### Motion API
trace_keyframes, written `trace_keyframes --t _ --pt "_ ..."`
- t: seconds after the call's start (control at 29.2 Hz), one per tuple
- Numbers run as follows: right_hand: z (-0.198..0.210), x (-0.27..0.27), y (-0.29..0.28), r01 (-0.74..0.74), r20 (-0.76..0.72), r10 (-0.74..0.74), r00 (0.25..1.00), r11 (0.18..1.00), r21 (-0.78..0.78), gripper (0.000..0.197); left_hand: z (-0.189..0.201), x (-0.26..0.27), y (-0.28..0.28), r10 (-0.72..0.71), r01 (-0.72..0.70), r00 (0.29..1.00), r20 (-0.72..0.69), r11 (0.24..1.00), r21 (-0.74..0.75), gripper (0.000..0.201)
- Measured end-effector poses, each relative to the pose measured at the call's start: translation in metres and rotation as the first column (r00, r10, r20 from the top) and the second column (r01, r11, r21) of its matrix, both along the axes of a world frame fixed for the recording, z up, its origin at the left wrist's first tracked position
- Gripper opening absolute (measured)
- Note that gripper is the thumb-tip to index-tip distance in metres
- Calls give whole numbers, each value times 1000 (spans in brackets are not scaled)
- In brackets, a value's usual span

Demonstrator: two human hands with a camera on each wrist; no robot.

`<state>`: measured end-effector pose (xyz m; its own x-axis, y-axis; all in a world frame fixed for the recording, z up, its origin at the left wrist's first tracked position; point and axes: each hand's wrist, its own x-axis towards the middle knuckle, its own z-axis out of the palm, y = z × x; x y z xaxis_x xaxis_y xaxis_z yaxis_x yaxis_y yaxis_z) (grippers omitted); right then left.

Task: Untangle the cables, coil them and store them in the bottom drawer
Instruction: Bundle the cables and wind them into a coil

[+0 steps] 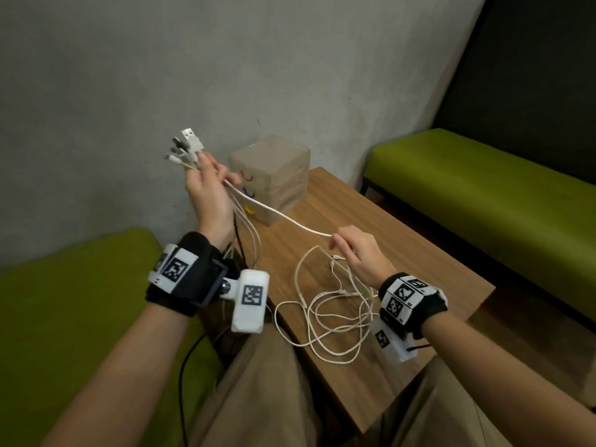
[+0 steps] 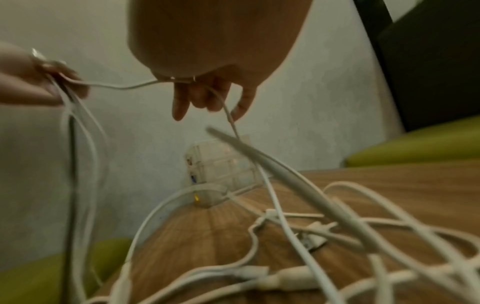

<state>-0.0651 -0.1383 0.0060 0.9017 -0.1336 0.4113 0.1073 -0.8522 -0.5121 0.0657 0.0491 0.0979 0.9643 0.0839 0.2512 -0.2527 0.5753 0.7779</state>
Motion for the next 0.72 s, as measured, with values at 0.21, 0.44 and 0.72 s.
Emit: trace_keyframes --t 0.21,0.44,0.72 --pt "37 16 -7 44 126 -44 991 999 -1 24 -9 -17 -6 -174 123 982 77 890 439 26" --pt "81 30 24 -70 94 69 993 997 11 11 -22 -52 -33 -350 75 922 166 582 810 32" --pt "44 19 8 -42 -2 43 999 989 144 30 -6 -14 -4 -12 -5 998 64 963 271 34"
